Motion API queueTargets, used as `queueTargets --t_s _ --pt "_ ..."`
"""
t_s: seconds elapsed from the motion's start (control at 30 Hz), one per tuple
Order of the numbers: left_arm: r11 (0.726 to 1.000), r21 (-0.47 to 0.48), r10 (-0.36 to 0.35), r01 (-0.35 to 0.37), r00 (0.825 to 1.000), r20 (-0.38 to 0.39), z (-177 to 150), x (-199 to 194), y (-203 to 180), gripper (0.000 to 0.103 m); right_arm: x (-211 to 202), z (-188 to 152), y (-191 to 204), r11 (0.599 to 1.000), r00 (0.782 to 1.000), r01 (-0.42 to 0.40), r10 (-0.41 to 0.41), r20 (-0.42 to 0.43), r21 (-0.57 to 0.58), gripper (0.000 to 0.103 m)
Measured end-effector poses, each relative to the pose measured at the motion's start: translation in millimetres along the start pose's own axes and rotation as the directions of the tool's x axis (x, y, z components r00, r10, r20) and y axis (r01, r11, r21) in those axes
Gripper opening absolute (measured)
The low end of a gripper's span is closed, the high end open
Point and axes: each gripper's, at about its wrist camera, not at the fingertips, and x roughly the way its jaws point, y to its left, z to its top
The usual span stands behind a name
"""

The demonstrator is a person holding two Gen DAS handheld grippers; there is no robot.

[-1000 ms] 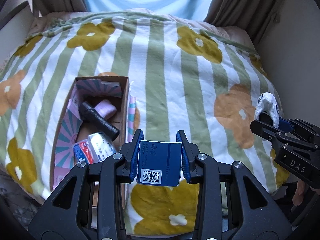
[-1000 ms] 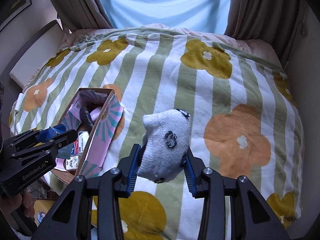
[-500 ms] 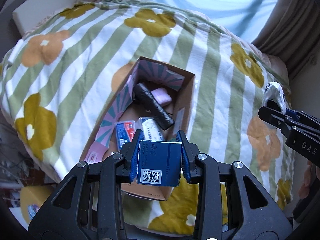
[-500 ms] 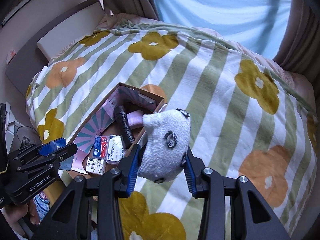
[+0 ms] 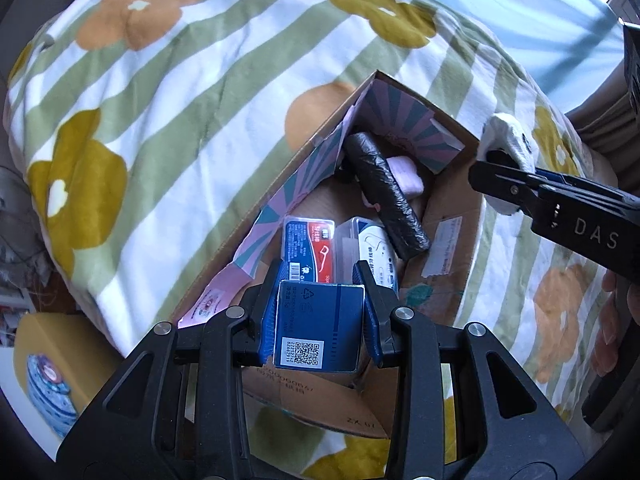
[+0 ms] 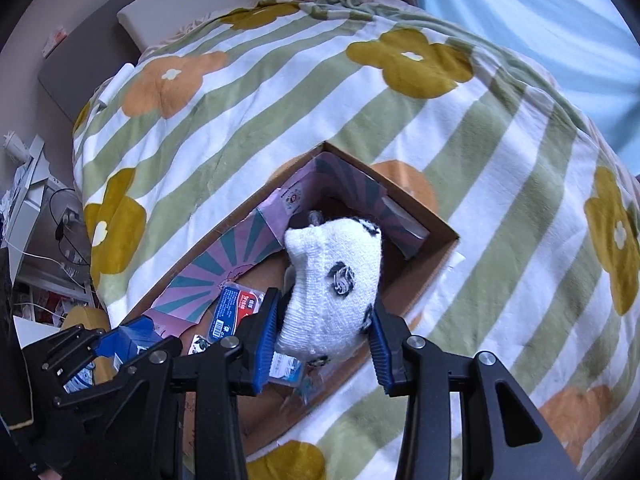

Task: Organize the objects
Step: 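Lift the blue box and panda toy and carry both over the box, then release the blue box from left tool while right tool drops panda toy in box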

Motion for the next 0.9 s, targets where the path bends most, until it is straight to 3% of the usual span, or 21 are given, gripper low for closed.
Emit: queueTargets --t_s 0.23,0.4,0.53,0.6,0.67,0.7,0.73,0.9 --pt "1.000 -0.030 0.008 -0.009 1.000 -0.029 4 37 7 0.031 52 15 10 0.998 0.997 -0.050 0.047 -0.062 -0.036 0.038" --pt "0.999 -0.038 -0.002 0.001 0.999 -0.039 8 46 10 0.031 69 18 11 0.995 0.989 -0.103 0.103 -0.107 -0.001 0.038" --pt "0.999 -0.036 -0.003 0.002 0.999 -0.032 10 49 9 0.032 76 19 10 0.990 0.983 -0.138 0.142 -0.119 0.036 0.040" --pt "0.999 -0.036 -0.019 0.018 0.999 -0.034 10 50 8 0.034 79 21 9 0.986 0.979 -0.158 0.163 -0.124 0.051 0.047" --pt "0.998 -0.041 -0.040 0.039 0.999 -0.036 10 50 7 0.051 80 22 8 0.982 0.975 -0.175 0.182 -0.124 0.064 0.068" --pt "0.999 -0.038 -0.036 0.035 0.999 -0.037 10 51 5 0.093 79 22 8 0.982 0.977 -0.174 0.181 -0.116 0.066 0.073" --pt "0.998 -0.034 -0.054 0.053 0.998 -0.033 10 50 4 0.103 77 23 8 0.984 0.980 -0.167 0.173 -0.102 0.066 0.082" --pt "0.999 -0.018 -0.045 0.045 0.999 -0.020 7 46 -3 0.103 73 22 -1 0.986 0.985 -0.126 0.138 -0.107 0.106 0.101"
